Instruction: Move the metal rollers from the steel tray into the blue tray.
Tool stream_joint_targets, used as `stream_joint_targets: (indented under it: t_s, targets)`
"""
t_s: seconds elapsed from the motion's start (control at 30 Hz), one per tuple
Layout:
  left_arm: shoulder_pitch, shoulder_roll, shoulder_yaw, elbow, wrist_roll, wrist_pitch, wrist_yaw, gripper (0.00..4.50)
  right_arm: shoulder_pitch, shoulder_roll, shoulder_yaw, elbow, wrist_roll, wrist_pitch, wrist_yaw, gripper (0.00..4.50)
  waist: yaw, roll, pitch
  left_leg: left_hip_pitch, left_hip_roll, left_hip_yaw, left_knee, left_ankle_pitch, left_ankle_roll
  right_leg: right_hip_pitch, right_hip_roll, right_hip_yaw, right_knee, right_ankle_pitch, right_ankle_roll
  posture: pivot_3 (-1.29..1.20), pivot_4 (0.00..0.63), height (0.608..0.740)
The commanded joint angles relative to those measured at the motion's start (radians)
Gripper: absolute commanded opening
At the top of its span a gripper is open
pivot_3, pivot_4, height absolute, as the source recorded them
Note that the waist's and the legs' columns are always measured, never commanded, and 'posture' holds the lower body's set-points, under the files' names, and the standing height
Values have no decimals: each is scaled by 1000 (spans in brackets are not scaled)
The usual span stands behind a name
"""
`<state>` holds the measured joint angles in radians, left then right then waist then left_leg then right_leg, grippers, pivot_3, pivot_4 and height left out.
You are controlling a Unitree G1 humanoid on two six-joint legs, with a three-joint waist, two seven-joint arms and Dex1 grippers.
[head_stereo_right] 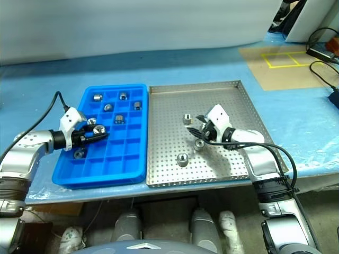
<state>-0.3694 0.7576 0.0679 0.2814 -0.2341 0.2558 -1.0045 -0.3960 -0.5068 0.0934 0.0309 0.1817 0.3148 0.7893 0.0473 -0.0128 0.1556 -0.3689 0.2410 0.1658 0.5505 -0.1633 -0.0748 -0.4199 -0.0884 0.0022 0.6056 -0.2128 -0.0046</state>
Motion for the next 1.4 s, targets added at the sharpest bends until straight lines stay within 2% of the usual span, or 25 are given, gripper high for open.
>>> stream_joint_targets:
  t_s: [0.03, 0.23, 0.37, 0.57, 0.7, 0.8, 0.97, 1.23, 1.4]
  targets:
    - [-28, -9, 3, 17, 37, -19, 60, 3396, -4, 0, -15, -25, 3, -4, -8, 2958, 0, 0, 0, 0, 0, 0, 0, 0, 0, 0, 0, 0, 0, 0, 0, -95, 150, 740]
    - [-90, 2, 26, -88, -46, 42, -13, 3396, -2, -4, -15, -30, 7, 7, -8, 2958, 0, 0, 0, -1, 0, 0, 1, 0, 0, 0, 0, 0, 0, 0, 0, -92, 150, 740]
    - [-178, -45, -18, -191, -106, 124, -43, 3396, 1, -17, -61, -55, 54, 36, 7, 2958, 13, -1, 0, -2, 0, -1, 1, 0, 0, 0, -1, 0, 0, 0, 0, -77, 150, 740]
    - [-329, -194, -260, -189, -58, 139, -163, 3396, 56, -133, -178, -150, 129, 123, 40, 2958, 26, 0, 0, -2, -2, 0, 2, -1, 1, 0, -2, 2, 0, 0, 0, -111, 150, 740]
    - [-371, -231, -404, -214, -57, 211, -290, 3396, 92, -155, -225, -186, 136, 148, 6, 2958, 12, 0, 0, -2, 0, 0, 2, 0, 1, -1, 0, 3, 0, 0, 0, -163, 150, 740]
    - [-382, -254, -485, -166, -24, 191, -352, 3396, 140, -151, -239, -243, 138, 166, -23, 2958, -7, 0, 0, -1, -1, 1, 0, 0, 1, -1, 0, 3, 0, 0, 0, -200, 150, 740]
    - [-393, -297, -538, -37, 13, 166, -402, 3396, 219, -137, -252, -345, 165, 218, -68, 2958, -9, 0, 0, 0, -1, 1, 0, 0, 1, -1, 0, 3, -1, 0, 0, -252, 150, 740]
    - [-447, -460, -548, 186, 98, 68, -350, 3396, 371, -180, -249, -520, 276, 320, -6, 2958, -6, 1, -1, 0, -1, 1, 4, -3, 6, 2, -1, 4, -2, 0, 0, -289, 150, 740]
    - [-448, -500, -560, 226, 123, 66, -380, 3396, 414, -207, -253, -543, 268, 333, -18, 2958, -17, 1, 0, 0, -1, 2, 4, -4, 6, 2, -1, 5, -3, 0, 0, -303, 150, 740]
